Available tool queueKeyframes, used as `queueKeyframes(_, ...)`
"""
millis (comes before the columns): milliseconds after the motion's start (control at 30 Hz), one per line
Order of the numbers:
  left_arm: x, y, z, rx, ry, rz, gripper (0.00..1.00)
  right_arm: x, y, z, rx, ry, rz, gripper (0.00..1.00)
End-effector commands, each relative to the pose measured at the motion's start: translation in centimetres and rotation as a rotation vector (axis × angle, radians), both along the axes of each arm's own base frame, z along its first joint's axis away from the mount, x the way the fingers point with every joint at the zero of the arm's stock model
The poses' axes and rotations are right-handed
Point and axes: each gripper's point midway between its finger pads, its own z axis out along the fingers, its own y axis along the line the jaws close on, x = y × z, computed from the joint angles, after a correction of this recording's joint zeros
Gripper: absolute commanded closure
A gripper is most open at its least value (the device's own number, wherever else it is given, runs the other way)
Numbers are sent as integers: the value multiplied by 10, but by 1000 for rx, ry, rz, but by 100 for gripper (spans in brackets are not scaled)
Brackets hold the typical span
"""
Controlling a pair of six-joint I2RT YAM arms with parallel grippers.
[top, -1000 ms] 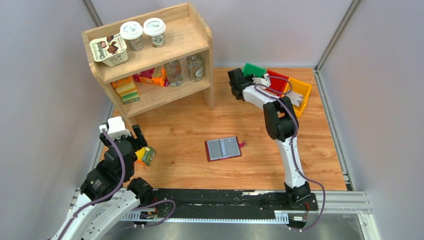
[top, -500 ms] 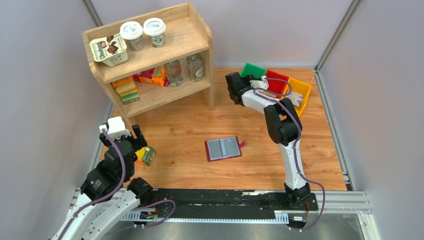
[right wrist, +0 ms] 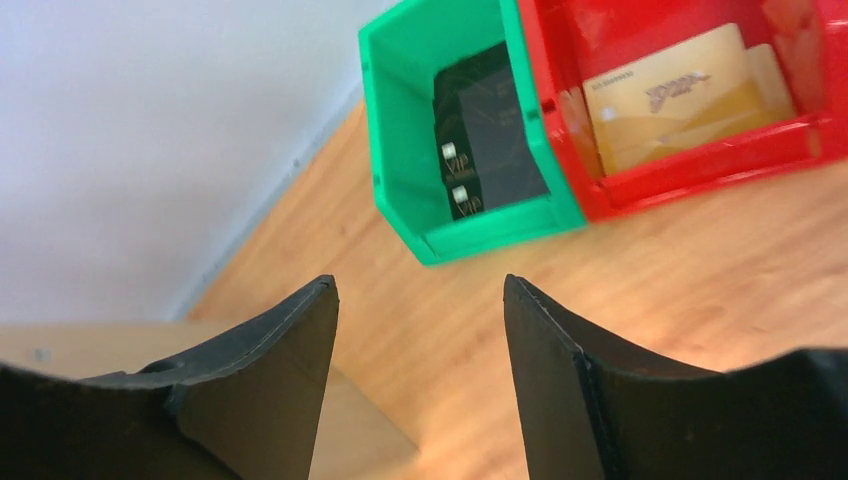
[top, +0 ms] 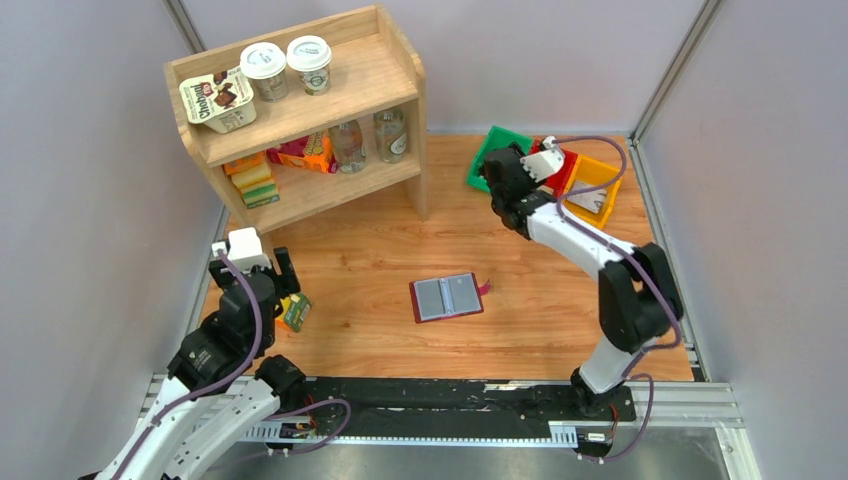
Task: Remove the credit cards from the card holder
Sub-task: Place the credit card in the storage box, then remove the credit card from the card holder.
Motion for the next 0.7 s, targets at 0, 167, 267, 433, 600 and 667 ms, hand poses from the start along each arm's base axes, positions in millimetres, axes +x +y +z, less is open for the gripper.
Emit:
queueKeyframes(0,2,-6,-2,32,34,-38,17,-53,-1,-6,-150,112,250,35)
queueKeyframes(167,3,-5,-3,43,47,-32,17,-109,13,0,-184,131,526,34)
queueKeyframes(267,5,-7,-8,56,67,-39,17,-142,29,-4,-219,165,690,32)
queueKeyframes(433,9,-10,-14,87,116,-38,17,-197,70,-25,-275,203,953,19)
queueKeyframes(600,11,-13,-18,94,128,-49,17,-230,98,-54,-293,281,1073,18)
queueKeyframes(667,11,-14,-19,94,129,-52,17,-238,107,-68,-318,338,1109,17)
